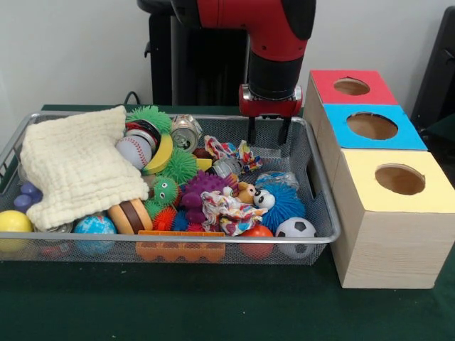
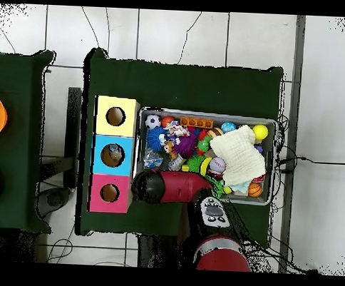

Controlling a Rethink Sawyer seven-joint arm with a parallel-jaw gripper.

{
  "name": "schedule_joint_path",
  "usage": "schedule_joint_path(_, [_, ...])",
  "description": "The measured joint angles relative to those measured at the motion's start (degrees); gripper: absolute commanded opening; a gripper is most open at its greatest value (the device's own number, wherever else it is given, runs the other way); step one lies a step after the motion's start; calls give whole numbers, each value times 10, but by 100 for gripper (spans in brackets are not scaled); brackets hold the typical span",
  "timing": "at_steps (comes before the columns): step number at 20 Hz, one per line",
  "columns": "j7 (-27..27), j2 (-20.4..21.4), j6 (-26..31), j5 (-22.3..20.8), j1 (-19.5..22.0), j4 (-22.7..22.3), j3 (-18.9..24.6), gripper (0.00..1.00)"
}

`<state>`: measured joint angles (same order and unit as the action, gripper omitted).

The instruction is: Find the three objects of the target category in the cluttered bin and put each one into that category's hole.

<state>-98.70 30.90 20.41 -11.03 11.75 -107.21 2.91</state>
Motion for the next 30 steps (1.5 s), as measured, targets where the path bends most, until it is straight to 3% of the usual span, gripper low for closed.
schedule_joint_path(10, [0,42,-117,-34,15,-46,0,100])
schedule_joint_path(17, [0,71,-120,-34,36,-55,1,100])
schedule_joint_path(30, [0,64,-120,-34,49,-52,14,100])
